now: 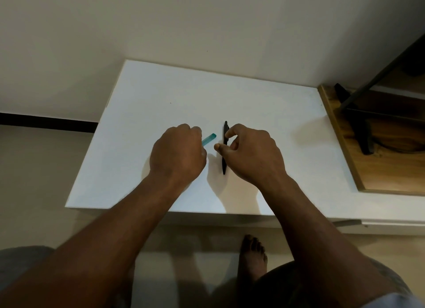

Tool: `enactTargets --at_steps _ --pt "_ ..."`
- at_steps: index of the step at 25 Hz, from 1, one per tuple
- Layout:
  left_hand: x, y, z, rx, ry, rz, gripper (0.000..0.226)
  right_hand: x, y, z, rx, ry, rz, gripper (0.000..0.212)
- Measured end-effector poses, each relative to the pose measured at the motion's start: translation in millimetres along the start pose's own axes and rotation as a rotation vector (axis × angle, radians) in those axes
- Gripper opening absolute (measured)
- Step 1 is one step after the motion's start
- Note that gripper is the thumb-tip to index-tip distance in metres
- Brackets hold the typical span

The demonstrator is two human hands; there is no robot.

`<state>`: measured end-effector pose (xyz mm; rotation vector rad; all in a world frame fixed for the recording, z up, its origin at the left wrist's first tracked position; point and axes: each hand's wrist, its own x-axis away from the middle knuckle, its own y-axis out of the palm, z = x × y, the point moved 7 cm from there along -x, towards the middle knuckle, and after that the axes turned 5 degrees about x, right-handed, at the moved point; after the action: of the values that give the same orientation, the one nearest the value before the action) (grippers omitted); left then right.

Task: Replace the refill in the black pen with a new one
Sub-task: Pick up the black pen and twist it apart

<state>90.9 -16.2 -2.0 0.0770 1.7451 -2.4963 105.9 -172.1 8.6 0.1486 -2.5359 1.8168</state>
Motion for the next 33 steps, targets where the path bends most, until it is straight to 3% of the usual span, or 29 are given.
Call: enactTargets --at_steps 9,17,23,28,33 --pt "0 0 -5 0.070 -0.033 0.040 0.033 -3 8 6 -0.024 0.029 -0.018 0.049" --pt "0 4 1 0.130 0.024 0.093 0.050 -3 16 8 -0.080 0.077 -0.021 0.056" --pt "0 3 7 0.231 0.055 0.122 0.035 -2 13 13 -0.100 0.179 -0.043 0.042" --pt "-6 1 4 0.417 -0.051 0.081 0.038 5 14 5 -0.392 0.155 -0.050 0.038" --pt "-8 -3 -2 0.488 -0.108 0.066 0.031 5 12 -6 -0.482 0.081 -0.095 0.036"
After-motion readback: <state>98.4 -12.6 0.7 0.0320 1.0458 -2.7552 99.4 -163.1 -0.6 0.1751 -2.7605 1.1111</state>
